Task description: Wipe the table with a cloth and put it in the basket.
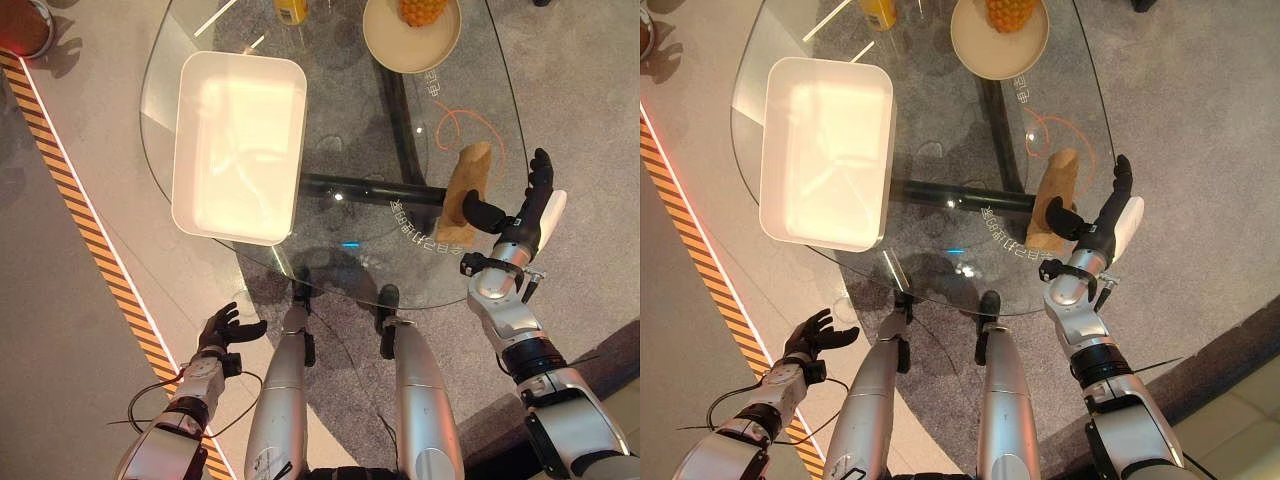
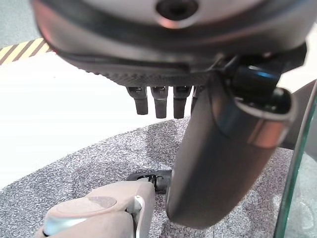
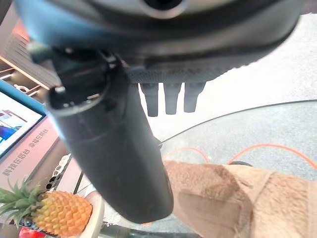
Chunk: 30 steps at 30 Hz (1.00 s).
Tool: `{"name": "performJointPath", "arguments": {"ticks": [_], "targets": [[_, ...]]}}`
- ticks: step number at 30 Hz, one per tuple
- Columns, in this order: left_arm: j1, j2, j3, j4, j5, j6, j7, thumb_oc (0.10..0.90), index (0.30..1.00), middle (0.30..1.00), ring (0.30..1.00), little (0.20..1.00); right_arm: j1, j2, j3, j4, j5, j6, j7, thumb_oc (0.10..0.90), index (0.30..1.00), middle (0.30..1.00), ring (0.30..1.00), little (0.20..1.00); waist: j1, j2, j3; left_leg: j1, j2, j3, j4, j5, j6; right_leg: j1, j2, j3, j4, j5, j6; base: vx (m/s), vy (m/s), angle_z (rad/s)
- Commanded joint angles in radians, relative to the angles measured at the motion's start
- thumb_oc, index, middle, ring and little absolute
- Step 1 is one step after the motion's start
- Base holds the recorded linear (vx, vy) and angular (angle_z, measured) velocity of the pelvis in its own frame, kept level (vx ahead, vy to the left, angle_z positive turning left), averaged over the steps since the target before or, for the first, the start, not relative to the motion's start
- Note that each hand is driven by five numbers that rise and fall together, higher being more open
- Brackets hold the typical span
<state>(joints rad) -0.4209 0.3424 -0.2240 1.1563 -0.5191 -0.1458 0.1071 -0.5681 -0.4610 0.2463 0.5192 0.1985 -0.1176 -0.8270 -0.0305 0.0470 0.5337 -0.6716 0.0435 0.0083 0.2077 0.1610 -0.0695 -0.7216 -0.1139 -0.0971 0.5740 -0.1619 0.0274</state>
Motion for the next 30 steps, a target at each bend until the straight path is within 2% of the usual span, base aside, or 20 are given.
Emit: {"name": "performJointPath", "arguments": {"ticks": [1, 16, 23, 30], "targets": [[0.072, 0.005, 0.015, 0.021, -0.044, -0.031, 0.03, 0.8, 0.9, 0.9, 0.9, 0.9, 0.038, -0.027, -0.011, -0.139, -0.052, -0.042, -0.054, 0.8, 0.9, 0.9, 0.9, 0.9, -0.013, 0.002, -0.014, 0.003, -0.055, 0.024, 0.165, -0.166, 0.021, 0.026, 0.044, 0.012, -0.157, 0.109, 0.009, 0.0, 0.0, 0.0], [0.072, -0.008, 0.005, 0.014, -0.033, -0.023, 0.039, 0.8, 0.9, 0.9, 0.9, 0.9, 0.039, 0.01, 0.077, -0.115, -0.023, 0.006, 0.019, 0.8, 0.9, 0.9, 0.9, 0.9, -0.009, 0.006, -0.014, 0.011, -0.057, 0.032, 0.154, -0.16, 0.018, 0.034, 0.042, 0.008, -0.163, 0.107, 0.003, 0.0, 0.0, 0.0], [0.069, -0.012, -0.001, 0.008, -0.033, -0.016, 0.043, 0.8, 0.9, 0.9, 0.9, 0.9, 0.037, 0.027, 0.125, -0.11, -0.033, 0.044, 0.013, 0.8, 0.9, 0.9, 0.9, 0.9, -0.007, 0.007, -0.014, 0.012, -0.059, 0.033, 0.15, -0.155, 0.016, 0.033, 0.043, 0.006, -0.163, 0.107, 0.002, 0.0, 0.0, 0.0], [0.053, -0.016, -0.018, 0.018, -0.036, -0.012, 0.043, 0.8, 0.9, 0.9, 0.9, 0.9, -0.013, 0.025, 0.153, 0.006, 0.007, 0.055, 0.002, 0.8, 0.9, 0.9, 0.9, 0.9, 0.002, 0.019, -0.014, 0.014, -0.061, 0.036, 0.143, -0.15, 0.016, 0.031, 0.042, 0.004, -0.167, 0.111, 0.003, 0.0, 0.0, 0.0]]}}
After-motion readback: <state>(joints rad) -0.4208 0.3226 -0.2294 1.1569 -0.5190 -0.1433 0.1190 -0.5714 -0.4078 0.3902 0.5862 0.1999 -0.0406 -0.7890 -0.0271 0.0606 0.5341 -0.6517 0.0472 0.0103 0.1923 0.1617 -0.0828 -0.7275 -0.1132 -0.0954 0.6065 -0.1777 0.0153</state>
